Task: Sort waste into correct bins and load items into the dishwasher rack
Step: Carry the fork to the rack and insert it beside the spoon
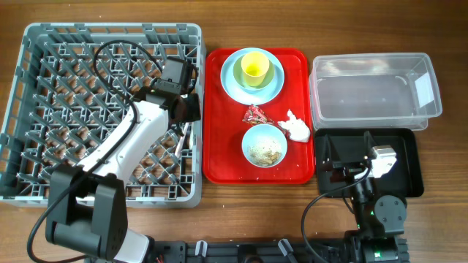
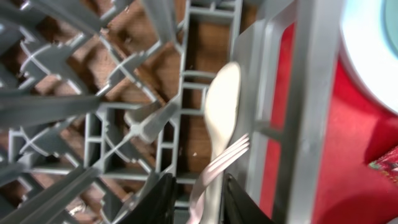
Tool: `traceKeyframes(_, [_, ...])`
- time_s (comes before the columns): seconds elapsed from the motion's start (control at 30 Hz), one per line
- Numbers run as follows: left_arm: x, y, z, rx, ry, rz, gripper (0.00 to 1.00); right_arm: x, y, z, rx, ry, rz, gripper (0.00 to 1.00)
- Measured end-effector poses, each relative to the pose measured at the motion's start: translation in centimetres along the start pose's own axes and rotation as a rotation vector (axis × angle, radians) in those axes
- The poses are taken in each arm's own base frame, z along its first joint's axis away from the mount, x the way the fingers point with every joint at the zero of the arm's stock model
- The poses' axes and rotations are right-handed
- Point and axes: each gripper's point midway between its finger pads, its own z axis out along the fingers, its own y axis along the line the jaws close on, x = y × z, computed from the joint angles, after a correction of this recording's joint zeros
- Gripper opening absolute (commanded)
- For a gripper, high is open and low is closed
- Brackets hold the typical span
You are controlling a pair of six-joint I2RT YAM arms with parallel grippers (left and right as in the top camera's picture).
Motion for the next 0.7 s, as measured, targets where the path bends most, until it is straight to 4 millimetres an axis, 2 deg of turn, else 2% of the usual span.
traceKeyframes(0.17, [0.4,0.2,1.1,0.009,-0.02,-0.005,0.16,0.0,0.0,0.0,0.0,0.0,0.0,1.0])
traceKeyframes(0.27, [1.4,0.5,2.0,0.004,-0.012,-0.005,0.04,0.0,0.0,0.0,0.0,0.0,0.0,1.0])
traceKeyframes(0.7, [-0.5,0.1,1.7,0.021,-0.08,-0.007,0.04,0.0,0.0,0.0,0.0,0.0,0.0,1.0])
